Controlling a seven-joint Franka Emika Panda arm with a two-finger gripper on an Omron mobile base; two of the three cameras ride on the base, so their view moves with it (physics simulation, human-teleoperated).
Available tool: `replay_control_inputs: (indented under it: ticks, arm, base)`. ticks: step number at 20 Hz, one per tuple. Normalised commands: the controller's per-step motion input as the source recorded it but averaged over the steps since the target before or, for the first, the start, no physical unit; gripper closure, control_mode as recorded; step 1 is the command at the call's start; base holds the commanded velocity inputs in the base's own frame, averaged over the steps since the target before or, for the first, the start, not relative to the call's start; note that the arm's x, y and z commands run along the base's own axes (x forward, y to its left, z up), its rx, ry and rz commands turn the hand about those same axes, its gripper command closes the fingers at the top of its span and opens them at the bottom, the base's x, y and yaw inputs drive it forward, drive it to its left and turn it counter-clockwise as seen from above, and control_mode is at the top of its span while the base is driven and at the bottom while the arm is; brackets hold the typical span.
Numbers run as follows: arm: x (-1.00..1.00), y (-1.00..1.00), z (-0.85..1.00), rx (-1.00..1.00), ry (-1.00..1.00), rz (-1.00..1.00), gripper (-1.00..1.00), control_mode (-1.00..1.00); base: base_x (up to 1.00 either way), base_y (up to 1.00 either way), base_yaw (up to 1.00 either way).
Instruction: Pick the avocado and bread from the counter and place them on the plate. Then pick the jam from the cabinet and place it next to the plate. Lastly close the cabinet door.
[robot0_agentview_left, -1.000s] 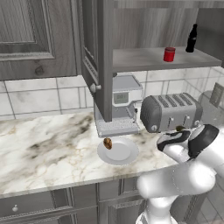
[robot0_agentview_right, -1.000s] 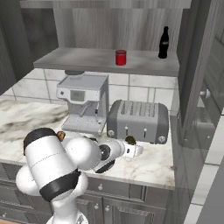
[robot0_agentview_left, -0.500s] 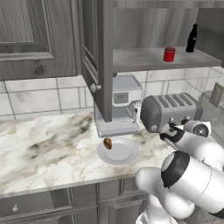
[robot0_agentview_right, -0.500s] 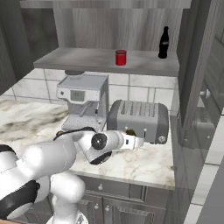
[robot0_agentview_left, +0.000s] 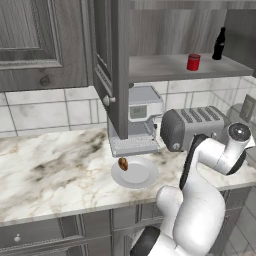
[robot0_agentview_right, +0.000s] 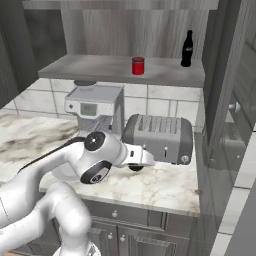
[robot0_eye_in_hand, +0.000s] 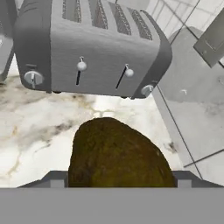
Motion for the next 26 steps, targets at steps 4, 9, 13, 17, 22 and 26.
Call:
replay_control_inputs:
  ticks: [4,9,13,17,22,26]
  arm:
    - [-0.53,0.86,0.28,0.10,0.23,0.21,1.00,-1.00]
    - [-0.02,1.00,0.00,0.16,0.15,0.22,1.00,-1.00]
    - [0.33,0.95,0.06,0.15,0.11,0.12,1.00,-1.00]
    - [0.67,0.76,0.31,0.12,0.07,0.04,1.00,-1.00]
    - [0.93,0.95,-0.01,0.06,0.20,0.00,1.00,-1.00]
    - [0.63,0.82,-0.21,0.00,0.12,0.00,1.00,-1.00]
  base:
    - [0.00,0.00,0.00]
    - [0.00,0.00,0.00]
    - [0.00,0.00,0.00]
    - [0.00,0.00,0.00]
    - [0.00,0.00,0.00]
    - [0.00,0.00,0.00]
